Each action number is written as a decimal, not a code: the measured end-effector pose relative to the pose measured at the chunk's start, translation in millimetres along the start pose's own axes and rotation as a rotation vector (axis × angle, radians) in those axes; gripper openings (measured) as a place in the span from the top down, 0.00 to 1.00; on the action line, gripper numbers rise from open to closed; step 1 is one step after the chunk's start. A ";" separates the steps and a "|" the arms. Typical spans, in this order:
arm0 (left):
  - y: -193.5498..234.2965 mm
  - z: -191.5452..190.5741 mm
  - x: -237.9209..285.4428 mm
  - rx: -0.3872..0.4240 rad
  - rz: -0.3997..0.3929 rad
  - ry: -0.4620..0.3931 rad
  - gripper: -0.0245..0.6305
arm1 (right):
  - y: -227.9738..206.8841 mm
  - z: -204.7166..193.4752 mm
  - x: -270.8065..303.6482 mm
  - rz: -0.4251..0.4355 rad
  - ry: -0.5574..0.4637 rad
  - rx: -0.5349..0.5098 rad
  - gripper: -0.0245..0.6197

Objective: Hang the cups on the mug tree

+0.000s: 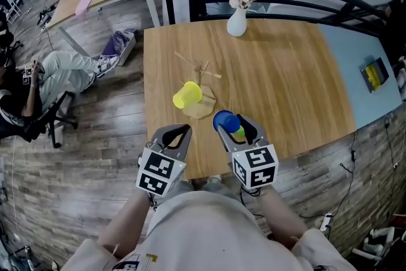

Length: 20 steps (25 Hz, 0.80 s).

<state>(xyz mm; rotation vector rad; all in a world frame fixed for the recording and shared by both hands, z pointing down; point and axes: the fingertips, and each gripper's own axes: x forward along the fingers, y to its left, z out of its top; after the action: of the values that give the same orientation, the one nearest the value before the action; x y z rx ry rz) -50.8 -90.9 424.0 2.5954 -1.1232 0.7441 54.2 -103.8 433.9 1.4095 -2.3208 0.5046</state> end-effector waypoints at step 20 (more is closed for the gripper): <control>36.1 3.5 33.0 -0.026 0.021 0.041 0.96 | -36.2 -12.3 95.0 -0.010 0.064 0.012 0.58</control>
<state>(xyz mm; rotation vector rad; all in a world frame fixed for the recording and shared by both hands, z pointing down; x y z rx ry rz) -56.6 -137.4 438.5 2.5396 -1.1425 0.7782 47.8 -185.6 495.0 1.3889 -2.2630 0.5533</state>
